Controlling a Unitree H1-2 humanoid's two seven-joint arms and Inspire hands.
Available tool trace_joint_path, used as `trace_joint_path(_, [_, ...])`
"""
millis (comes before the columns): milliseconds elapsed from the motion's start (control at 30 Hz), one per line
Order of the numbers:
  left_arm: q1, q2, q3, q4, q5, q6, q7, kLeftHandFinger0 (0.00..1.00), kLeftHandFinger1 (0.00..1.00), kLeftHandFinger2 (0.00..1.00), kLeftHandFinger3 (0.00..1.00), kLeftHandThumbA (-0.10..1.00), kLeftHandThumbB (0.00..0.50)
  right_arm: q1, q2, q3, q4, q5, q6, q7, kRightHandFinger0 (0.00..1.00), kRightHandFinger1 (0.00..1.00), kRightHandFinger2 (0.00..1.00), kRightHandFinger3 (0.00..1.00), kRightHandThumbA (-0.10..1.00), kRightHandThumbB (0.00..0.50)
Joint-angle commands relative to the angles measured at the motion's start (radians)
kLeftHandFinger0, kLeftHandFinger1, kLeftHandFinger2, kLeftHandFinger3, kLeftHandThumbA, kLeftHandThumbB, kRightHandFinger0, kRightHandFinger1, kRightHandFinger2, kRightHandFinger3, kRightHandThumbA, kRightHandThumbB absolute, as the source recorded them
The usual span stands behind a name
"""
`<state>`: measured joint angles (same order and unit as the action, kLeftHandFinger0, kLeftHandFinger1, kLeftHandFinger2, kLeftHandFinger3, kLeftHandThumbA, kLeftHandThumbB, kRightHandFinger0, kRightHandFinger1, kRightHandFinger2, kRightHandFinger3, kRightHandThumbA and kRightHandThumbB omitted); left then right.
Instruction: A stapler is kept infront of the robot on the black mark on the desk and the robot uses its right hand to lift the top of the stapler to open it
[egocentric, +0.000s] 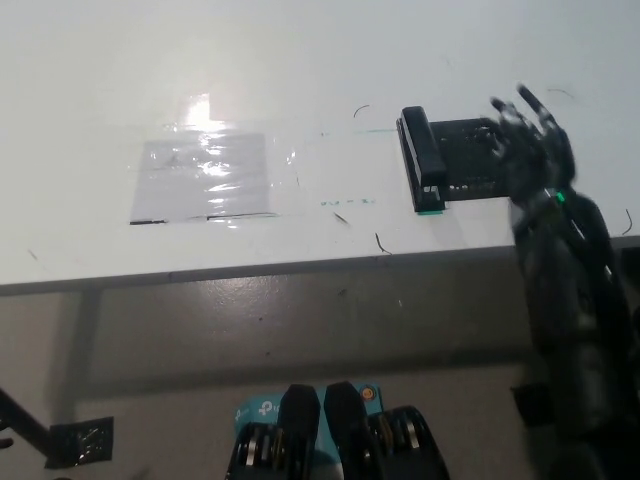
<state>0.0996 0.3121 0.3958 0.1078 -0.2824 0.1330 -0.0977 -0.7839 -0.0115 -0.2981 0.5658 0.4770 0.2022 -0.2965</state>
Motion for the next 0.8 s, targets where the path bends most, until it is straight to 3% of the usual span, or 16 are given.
trace_joint_path(0, [-0.003,0.028,0.016,-0.037,0.009,0.007,0.022,0.61,0.63,0.76,0.90,0.33,0.102,0.232,-0.136,0.103,-0.798,0.028,0.256,0.114,0.40,0.41,0.49,0.79,0.45,0.000])
trace_joint_path(167, [-0.002,0.031,0.013,-0.036,0.005,0.002,0.013,0.61,0.65,0.79,0.90,0.35,0.091,0.388,-0.160,0.122,-0.792,-0.105,0.121,0.133,0.44,0.41,0.47,0.75,0.39,0.000])
trace_joint_path(300, [-0.009,0.027,0.018,-0.033,-0.001,0.002,0.016,0.58,0.61,0.75,0.87,0.33,0.112,0.491,-0.143,0.112,-0.745,-0.156,-0.002,0.122,0.40,0.38,0.46,0.71,0.31,0.000])
trace_joint_path(400, [-0.012,0.032,0.016,-0.025,0.002,-0.009,0.011,0.61,0.62,0.76,0.87,0.33,0.111,0.560,-0.135,0.129,-0.709,-0.227,-0.067,0.094,0.38,0.36,0.44,0.69,0.39,0.000])
trace_joint_path(467, [-0.015,0.030,0.020,-0.023,-0.008,-0.002,0.011,0.58,0.61,0.75,0.88,0.32,0.117,0.614,-0.145,0.149,-0.636,-0.287,-0.170,0.095,0.33,0.33,0.42,0.69,0.43,0.000])
trace_joint_path(567, [-0.016,0.036,0.014,-0.022,0.007,-0.006,0.012,0.59,0.62,0.76,0.88,0.34,0.126,0.647,-0.144,0.149,-0.529,-0.317,-0.256,0.072,0.26,0.27,0.37,0.65,0.41,0.000])
trace_joint_path(767, [-0.022,0.033,0.014,-0.016,0.007,-0.011,0.011,0.58,0.60,0.74,0.87,0.34,0.115,0.651,-0.116,0.108,-0.397,-0.310,-0.297,0.022,0.20,0.24,0.34,0.61,0.38,0.003])
